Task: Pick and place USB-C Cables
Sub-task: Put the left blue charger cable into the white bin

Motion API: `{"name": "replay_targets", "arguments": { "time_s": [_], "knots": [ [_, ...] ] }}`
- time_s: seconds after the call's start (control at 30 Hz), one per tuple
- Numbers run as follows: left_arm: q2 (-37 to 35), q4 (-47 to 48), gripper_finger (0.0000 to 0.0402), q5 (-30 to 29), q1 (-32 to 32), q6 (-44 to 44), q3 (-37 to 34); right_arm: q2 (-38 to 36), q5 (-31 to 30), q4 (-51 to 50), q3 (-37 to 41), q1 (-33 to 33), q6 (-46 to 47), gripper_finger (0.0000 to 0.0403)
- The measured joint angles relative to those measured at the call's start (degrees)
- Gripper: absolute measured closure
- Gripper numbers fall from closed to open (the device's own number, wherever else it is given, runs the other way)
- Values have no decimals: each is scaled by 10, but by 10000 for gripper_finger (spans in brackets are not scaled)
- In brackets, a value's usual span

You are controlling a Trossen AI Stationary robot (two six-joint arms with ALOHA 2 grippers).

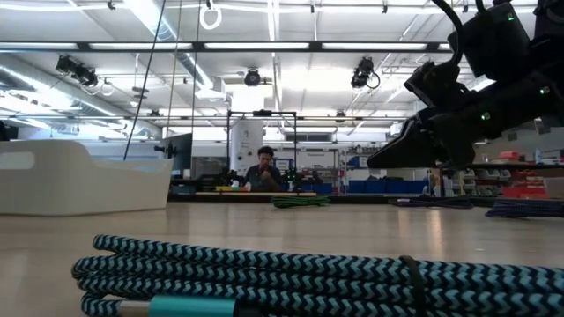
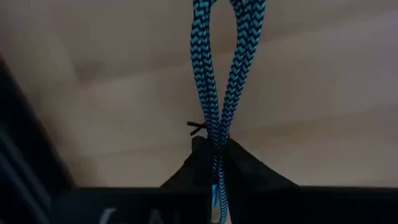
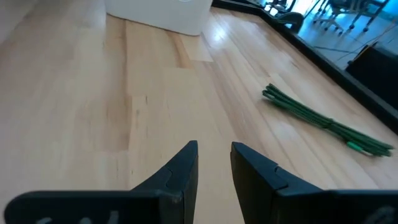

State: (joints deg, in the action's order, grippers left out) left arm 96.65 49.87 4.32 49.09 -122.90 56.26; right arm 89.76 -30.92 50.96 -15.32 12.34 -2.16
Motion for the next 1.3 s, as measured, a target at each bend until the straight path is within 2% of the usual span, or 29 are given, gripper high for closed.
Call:
{"name": "replay_targets", "arguments": {
  "time_s": [0.1,0.2,0.37,0.47,0.63,0.73,0.83,0.93,1.07,1.3],
  "knots": [
    [-23,32,383,-87,-15,55,63,0,-16,0,0,0,-13,302],
    [-37,103,383,-179,-40,126,121,0,-39,1,0,0,-24,302],
    [-55,264,383,-364,-116,235,212,0,-40,4,0,0,-19,302],
    [-73,291,383,-418,-185,339,224,0,-38,4,0,1,-1,302],
    [-98,290,384,-402,-333,544,178,0,-31,2,0,8,10,302],
    [-112,260,384,-342,-414,624,129,0,-31,-1,0,17,11,302],
    [-126,209,384,-283,-469,662,65,0,-31,-1,0,26,11,302],
    [-142,157,384,-219,-495,670,-6,0,-31,-1,0,31,11,302],
    [-164,79,384,-161,-502,657,-83,0,-31,-4,0,34,11,302],
    [-176,-26,372,-78,-491,633,-137,0,-31,-6,0,34,10,302]
  ]
}}
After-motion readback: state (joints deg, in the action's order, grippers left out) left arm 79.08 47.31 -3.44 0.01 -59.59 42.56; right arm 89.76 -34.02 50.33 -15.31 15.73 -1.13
